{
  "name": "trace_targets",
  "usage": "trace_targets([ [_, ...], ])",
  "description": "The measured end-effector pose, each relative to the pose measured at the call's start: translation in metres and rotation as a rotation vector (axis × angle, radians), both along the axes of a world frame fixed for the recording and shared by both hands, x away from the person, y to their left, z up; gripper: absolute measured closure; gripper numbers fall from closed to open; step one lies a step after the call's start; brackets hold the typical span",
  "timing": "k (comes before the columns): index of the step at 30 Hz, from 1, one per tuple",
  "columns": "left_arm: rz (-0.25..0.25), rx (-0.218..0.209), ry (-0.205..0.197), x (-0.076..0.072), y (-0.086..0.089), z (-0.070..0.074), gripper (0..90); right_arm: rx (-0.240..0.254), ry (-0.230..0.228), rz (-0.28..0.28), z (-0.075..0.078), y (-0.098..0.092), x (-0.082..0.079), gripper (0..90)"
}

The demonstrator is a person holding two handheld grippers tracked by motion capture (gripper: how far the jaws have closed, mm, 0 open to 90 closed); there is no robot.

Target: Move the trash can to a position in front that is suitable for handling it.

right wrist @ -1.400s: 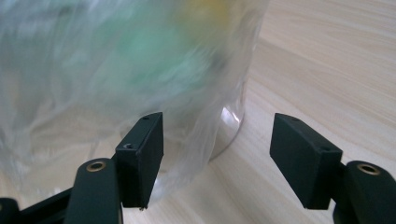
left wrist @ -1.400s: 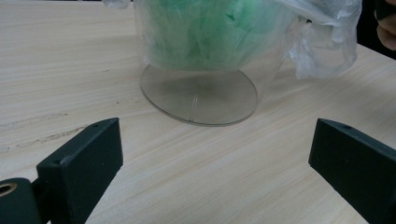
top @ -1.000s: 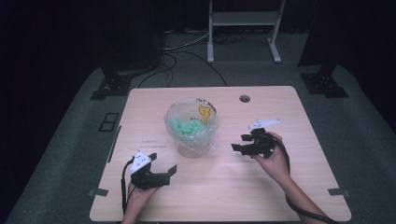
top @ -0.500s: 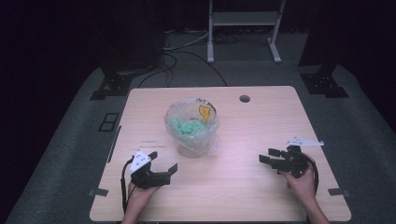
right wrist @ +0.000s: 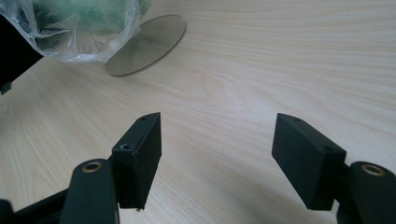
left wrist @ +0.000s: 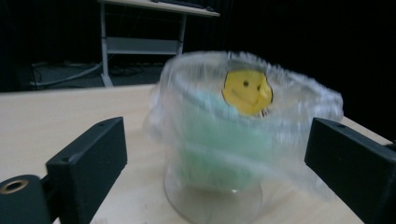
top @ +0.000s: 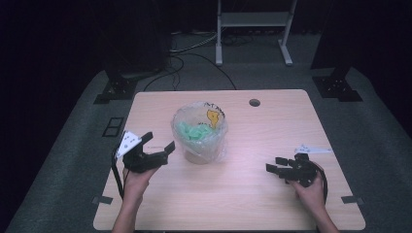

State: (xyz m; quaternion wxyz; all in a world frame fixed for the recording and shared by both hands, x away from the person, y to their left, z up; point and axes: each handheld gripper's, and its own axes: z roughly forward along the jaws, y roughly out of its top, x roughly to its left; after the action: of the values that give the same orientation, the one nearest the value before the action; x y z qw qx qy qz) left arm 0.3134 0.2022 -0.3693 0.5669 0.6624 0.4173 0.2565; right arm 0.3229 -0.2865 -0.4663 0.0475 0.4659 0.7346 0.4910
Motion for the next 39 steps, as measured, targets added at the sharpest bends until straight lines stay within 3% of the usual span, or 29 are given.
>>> trace_targets([
  [3, -0.012, 0.036, 0.01, 0.015, -0.007, 0.014, 10.6, -0.006, -0.001, -0.003, -0.001, 0.0, 0.0, 32.2],
  [7, 0.032, 0.103, 0.044, 0.036, -0.014, 0.018, 14.2, -0.008, 0.005, -0.007, -0.003, 0.0, 0.001, 32.2],
  [8, 0.038, 0.113, 0.058, 0.042, -0.014, 0.017, 17.5, -0.01, 0.005, -0.008, -0.003, 0.0, 0.001, 32.2],
  [10, 0.054, 0.147, 0.126, 0.055, -0.015, 0.012, 20.7, -0.012, 0.001, -0.007, -0.002, 0.0, 0.0, 32.1],
  [12, 0.058, 0.105, 0.184, 0.067, -0.012, 0.005, 20.8, -0.012, -0.001, -0.004, -0.002, 0.0, -0.001, 31.9],
  [14, 0.035, 0.035, 0.228, 0.075, -0.008, 0.0, 21.8, -0.028, -0.006, 0.004, -0.002, 0.001, -0.001, 31.8],
  [16, -0.01, 0.012, 0.233, 0.078, -0.009, -0.002, 26.7, -0.039, -0.005, 0.007, -0.002, 0.003, -0.001, 31.8],
  [17, -0.057, 0.01, 0.229, 0.079, -0.01, -0.002, 35.3, -0.041, -0.004, 0.011, -0.003, 0.003, -0.001, 31.8],
  [20, -0.081, 0.063, 0.196, 0.08, -0.016, 0.001, 50.0, -0.05, -0.002, 0.017, -0.004, 0.005, -0.001, 31.8],
  [23, -0.03, 0.184, 0.123, 0.076, -0.024, 0.005, 57.1, -0.045, 0.002, 0.017, -0.005, 0.005, -0.001, 31.9],
  [26, 0.017, 0.253, 0.059, 0.071, -0.034, 0.004, 63.8, -0.037, 0.002, 0.013, -0.005, 0.005, -0.001, 32.1],
  [29, 0.007, 0.206, 0.042, 0.067, -0.033, 0.0, 66.1, -0.037, -0.005, 0.009, -0.004, 0.005, -0.003, 32.4],
  [32, -0.014, 0.158, 0.021, 0.061, -0.031, -0.003, 69.5, -0.065, -0.044, -0.014, 0.0, 0.003, -0.007, 33.0],
  [35, -0.027, 0.106, -0.01, 0.054, -0.028, -0.008, 74.5, -0.036, -0.034, -0.04, -0.001, -0.002, -0.009, 33.1],
  [36, -0.04, 0.101, -0.003, 0.055, -0.028, -0.007, 75.6, -0.025, -0.028, -0.045, -0.002, -0.003, -0.01, 33.6],
  [37, -0.044, 0.129, -0.011, 0.053, -0.027, -0.005, 76.7, -0.024, -0.02, -0.048, -0.003, -0.003, -0.01, 33.6],
  [39, -0.05, 0.13, -0.032, 0.048, -0.026, -0.002, 84.5, -0.043, -0.027, -0.041, -0.003, 0.0, -0.01, 33.6],
])
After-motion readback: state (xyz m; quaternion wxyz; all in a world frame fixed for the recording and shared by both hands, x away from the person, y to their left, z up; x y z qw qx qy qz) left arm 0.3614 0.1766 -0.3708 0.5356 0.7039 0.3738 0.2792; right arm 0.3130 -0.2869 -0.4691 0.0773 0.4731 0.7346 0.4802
